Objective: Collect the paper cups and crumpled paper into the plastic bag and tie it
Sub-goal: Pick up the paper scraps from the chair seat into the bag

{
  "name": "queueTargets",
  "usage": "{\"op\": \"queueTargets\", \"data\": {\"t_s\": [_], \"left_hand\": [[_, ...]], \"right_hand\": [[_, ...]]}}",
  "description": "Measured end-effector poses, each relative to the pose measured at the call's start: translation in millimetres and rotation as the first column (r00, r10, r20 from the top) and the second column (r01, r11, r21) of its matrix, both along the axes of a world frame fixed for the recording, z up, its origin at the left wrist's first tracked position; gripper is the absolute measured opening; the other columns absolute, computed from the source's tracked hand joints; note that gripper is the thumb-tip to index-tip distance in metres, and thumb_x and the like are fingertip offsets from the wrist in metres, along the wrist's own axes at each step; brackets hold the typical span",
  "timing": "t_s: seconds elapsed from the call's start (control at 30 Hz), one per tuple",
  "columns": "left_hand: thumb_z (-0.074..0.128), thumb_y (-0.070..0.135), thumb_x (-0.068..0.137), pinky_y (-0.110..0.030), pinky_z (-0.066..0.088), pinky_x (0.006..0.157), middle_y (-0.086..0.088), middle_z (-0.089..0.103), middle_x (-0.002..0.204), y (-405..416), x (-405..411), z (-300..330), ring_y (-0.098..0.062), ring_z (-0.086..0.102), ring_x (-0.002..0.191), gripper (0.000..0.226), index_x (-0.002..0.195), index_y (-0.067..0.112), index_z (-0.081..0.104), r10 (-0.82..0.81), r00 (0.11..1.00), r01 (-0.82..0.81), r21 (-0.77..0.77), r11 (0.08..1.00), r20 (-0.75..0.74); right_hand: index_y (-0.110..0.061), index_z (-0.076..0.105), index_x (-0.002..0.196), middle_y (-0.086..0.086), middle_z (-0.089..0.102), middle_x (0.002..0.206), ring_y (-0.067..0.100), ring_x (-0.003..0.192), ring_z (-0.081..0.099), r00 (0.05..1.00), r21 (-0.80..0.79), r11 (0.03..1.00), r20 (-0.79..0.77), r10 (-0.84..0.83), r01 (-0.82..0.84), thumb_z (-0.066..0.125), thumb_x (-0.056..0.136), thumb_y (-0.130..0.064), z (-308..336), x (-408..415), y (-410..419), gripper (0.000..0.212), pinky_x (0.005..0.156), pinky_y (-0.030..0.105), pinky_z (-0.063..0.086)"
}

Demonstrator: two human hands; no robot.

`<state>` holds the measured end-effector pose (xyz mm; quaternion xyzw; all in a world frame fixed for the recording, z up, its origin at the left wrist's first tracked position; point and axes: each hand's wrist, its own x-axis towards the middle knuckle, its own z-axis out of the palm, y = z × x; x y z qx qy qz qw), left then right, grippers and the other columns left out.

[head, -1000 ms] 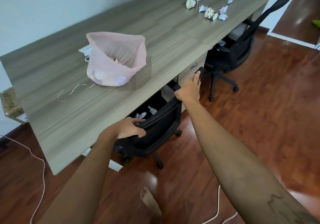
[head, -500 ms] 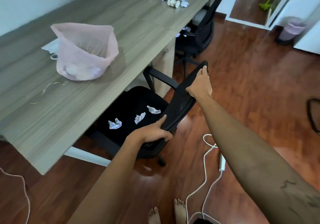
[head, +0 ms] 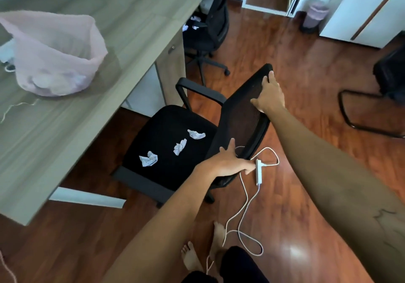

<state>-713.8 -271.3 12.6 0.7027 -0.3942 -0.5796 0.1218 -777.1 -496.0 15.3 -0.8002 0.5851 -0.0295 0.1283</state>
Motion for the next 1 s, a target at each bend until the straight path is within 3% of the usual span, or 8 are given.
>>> {"op": "queueTargets", "data": {"t_s": [0.17,0.3,0.43,0.57,0.67,0.8,0.9,1.0], "left_hand": [[0.063,0.039,0.062,-0.045,0.030,0.109,-0.010,-0.012,0.165,-10.2,-31.9,6.9,-0.033,0.013,0.150,0.119,0.154,0.040,-0.012,-0.070,0.997,0.070,0.018,0.997,0.028],[0.064,0.058,0.066,-0.050,0.025,0.115,-0.009,-0.013,0.165,-23.6,-39.5,8.4,-0.035,0.012,0.150,0.122,0.151,0.040,-0.020,-0.171,0.982,0.166,0.063,0.984,0.086],[0.059,0.091,0.053,-0.053,0.019,0.118,-0.001,-0.007,0.166,-37.9,-30.2,16.4,-0.030,0.006,0.152,0.135,0.147,0.043,-0.025,-0.271,0.957,0.253,0.163,0.954,0.099],[0.058,0.090,0.059,-0.048,0.034,0.114,0.005,0.004,0.166,-46.5,-1.0,20.7,-0.027,0.020,0.149,0.127,0.151,0.044,-0.017,-0.263,0.964,0.264,0.137,0.955,-0.028],[0.060,0.088,0.061,-0.050,0.032,0.114,0.007,-0.003,0.166,-44.1,35.6,20.6,-0.025,0.013,0.151,0.125,0.153,0.042,-0.011,-0.100,0.992,0.109,0.107,0.988,-0.080],[0.068,0.072,0.072,-0.047,0.036,0.113,0.001,0.010,0.165,-26.2,107.1,21.4,-0.023,0.022,0.149,0.118,0.157,0.030,-0.002,0.206,0.978,-0.206,0.003,0.979,-0.018],[0.073,0.054,0.081,-0.045,0.048,0.103,-0.005,0.027,0.160,-3.8,172.7,19.4,-0.022,0.039,0.139,0.102,0.157,0.022,0.013,0.464,0.883,-0.455,-0.123,0.882,0.062],[0.071,0.047,0.085,-0.042,0.055,0.093,-0.007,0.037,0.153,20.1,242.1,13.7,-0.024,0.047,0.132,0.088,0.153,0.015,0.026,0.696,0.711,-0.661,-0.239,0.711,0.103]], "right_hand": [[-0.008,0.012,0.156,-0.003,-0.006,0.165,0.035,0.147,0.019,0.998,-0.019,1.000,-0.058,0.001,-0.002,0.071,0.089,-0.028,1.2,-30.3,-10.5,0.092,0.109,0.043,0.040],[-0.010,0.009,0.156,-0.004,-0.007,0.165,0.037,0.148,0.015,0.989,-0.004,1.000,-0.149,0.013,-0.014,0.070,0.089,-0.030,5.0,-36.5,-17.1,0.093,0.112,0.046,0.036],[-0.002,0.008,0.155,0.010,-0.008,0.164,0.039,0.150,-0.004,0.972,0.017,0.999,-0.234,-0.026,0.031,0.064,0.088,-0.019,13.3,-11.3,-12.9,0.089,0.119,0.057,0.013],[0.005,0.003,0.153,0.021,-0.005,0.162,0.039,0.149,-0.011,0.968,0.054,0.997,-0.244,0.064,-0.052,0.061,0.089,-0.029,20.3,31.7,-6.4,0.093,0.118,0.060,0.000],[0.003,0.007,0.154,0.019,-0.001,0.163,0.037,0.150,-0.008,0.964,0.072,0.976,-0.157,0.213,-0.204,0.058,0.090,-0.041,23.8,74.7,1.9,0.092,0.120,0.055,0.005],[0.001,0.021,0.152,0.015,0.012,0.162,0.034,0.150,0.004,0.935,0.139,0.926,0.003,0.354,-0.351,0.057,0.090,-0.046,25.3,150.4,25.1,0.085,0.119,0.053,0.016],[-0.001,0.036,0.145,0.016,0.031,0.154,0.034,0.144,0.025,0.898,0.169,0.882,0.119,0.424,-0.439,0.056,0.088,-0.047,24.3,208.7,48.0,0.076,0.112,0.049,0.034],[-0.004,0.044,0.140,0.016,0.045,0.146,0.034,0.133,0.044,0.838,0.224,0.814,0.260,0.480,-0.536,0.058,0.090,-0.043,22.9,264.7,73.8,0.065,0.104,0.042,0.044]]}}
